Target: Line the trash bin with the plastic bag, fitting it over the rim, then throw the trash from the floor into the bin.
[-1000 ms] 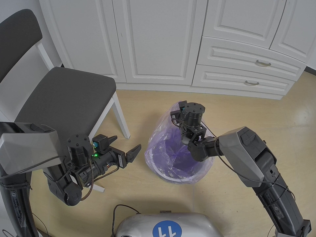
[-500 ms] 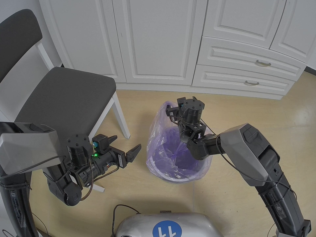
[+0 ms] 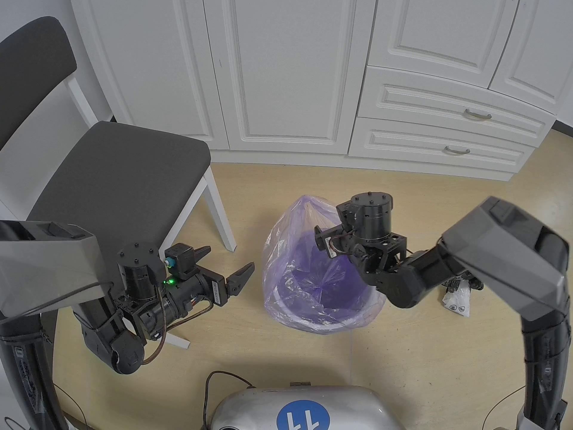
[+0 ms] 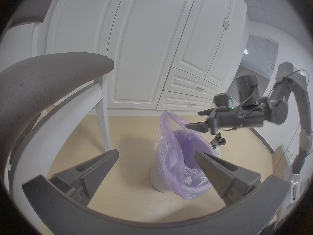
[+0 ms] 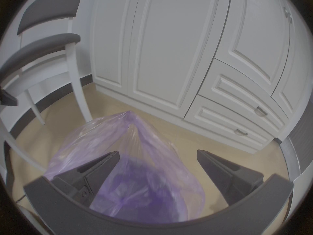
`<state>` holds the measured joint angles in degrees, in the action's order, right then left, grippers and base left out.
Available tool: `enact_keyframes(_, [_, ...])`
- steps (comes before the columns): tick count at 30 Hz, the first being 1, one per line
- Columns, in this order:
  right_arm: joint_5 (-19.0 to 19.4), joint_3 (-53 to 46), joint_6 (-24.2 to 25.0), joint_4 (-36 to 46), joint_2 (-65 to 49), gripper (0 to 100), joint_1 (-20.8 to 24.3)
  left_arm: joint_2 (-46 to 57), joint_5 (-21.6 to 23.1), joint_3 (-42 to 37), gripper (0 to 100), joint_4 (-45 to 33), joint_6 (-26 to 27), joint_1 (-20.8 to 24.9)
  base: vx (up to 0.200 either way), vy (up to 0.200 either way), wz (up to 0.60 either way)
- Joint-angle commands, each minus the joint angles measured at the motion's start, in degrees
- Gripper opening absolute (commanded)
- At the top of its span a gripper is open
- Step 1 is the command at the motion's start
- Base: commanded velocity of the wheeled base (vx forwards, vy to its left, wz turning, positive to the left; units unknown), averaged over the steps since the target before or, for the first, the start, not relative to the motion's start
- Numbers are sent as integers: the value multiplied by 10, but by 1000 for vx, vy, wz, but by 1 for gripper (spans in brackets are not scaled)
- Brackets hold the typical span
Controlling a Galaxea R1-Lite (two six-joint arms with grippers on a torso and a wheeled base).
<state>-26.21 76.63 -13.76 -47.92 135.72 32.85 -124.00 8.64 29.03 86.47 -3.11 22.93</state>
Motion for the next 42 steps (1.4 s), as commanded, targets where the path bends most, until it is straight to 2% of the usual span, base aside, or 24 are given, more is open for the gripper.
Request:
enact_keyframes(1, [24,-124,98,114,-199,100,21,46,1,-11,100,-29,2,0,0,0,0])
enact_keyframes(4, [45,-119,139,181,-230,100,26,49,1,-9,100,-34,2,0,0,0,0])
enact_keyframes(6, [77,-117,174,227,-252,100,30,49,1,-8,100,-34,2,0,0,0,0])
enact_keyframes(9, [97,-114,200,267,-273,100,38,53,1,-6,100,-37,2,1,0,0,0])
enact_keyframes(16, [101,-110,243,285,-276,100,42,83,-1,11,100,-102,-1,1,0,0,0])
enact_keyframes(17, [101,-113,266,285,-278,100,42,97,-10,23,100,-139,-4,2,0,0,0])
enact_keyframes(22, [103,-119,323,285,-269,100,31,122,-49,52,100,-209,-41,26,0,0,0])
enact_keyframes(28, [135,-119,329,282,-219,100,-8,137,-50,53,100,-255,-48,45,0,0,0])
enact_keyframes(34, [137,-109,323,279,-173,100,-25,90,-50,82,100,-264,-48,80,0,0,0])
enact_keyframes(38, [137,-96,322,278,-148,100,-44,9,-52,150,100,-272,-45,102,0,0,0])
enact_keyframes(42, [137,-87,320,277,-135,100,-58,-48,-60,232,100,-336,-44,116,0,0,0])
